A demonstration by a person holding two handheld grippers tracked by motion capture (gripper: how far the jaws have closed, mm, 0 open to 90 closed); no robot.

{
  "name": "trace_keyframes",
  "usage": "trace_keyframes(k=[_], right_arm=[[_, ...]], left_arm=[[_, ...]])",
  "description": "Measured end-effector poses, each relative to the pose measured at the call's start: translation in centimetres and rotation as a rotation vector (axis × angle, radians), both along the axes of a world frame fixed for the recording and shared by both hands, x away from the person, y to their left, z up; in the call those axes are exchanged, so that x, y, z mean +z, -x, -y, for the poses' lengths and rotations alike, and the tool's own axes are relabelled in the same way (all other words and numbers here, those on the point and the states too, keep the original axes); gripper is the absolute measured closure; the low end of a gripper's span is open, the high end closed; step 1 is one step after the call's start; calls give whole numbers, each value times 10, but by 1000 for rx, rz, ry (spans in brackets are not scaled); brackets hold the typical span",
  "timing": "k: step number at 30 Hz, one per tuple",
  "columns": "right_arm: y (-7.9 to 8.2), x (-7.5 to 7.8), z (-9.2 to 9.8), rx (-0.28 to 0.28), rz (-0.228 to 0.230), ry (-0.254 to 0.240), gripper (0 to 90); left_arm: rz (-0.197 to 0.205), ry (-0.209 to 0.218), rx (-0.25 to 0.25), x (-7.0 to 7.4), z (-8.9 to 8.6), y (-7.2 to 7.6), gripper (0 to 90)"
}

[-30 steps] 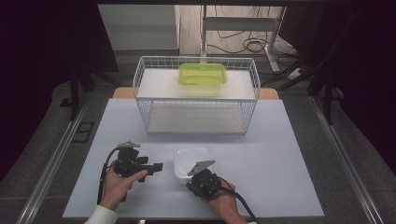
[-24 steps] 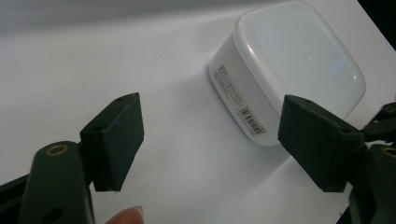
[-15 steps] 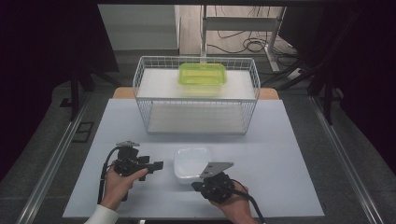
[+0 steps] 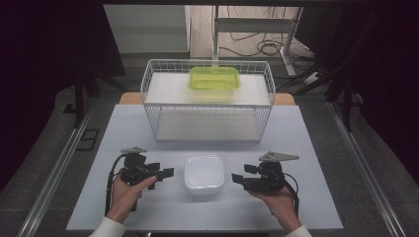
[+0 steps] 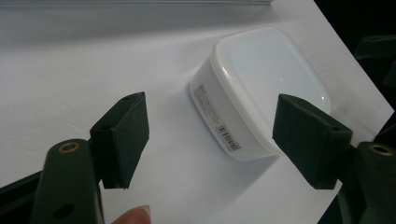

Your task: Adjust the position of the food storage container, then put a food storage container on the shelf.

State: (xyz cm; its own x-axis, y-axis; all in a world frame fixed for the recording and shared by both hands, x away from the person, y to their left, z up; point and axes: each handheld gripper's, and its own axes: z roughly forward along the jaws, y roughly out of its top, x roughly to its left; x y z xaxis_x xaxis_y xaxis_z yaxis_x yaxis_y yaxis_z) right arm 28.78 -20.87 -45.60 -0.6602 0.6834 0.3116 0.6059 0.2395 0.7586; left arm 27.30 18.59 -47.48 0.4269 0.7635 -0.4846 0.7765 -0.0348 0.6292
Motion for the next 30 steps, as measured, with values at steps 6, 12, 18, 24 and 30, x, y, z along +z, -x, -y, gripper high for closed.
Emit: trace_keyframes(k=[6,12,18,24,30], right_arm=[[-11,-4,14,-32,-66,-20,209],[-17,-3,16,-39,-79,-37,201],[-18,-5,14,-37,-96,-38,201],[-20,-4,9,-16,-93,-45,200],[-28,-4,2,-13,-84,-63,209]], left_arm=[[4,21,3,3,1,2,261],[10,26,7,6,3,6,260],[6,34,7,7,7,8,259],[7,44,-3,8,11,9,253],[-5,58,1,7,8,6,251]])
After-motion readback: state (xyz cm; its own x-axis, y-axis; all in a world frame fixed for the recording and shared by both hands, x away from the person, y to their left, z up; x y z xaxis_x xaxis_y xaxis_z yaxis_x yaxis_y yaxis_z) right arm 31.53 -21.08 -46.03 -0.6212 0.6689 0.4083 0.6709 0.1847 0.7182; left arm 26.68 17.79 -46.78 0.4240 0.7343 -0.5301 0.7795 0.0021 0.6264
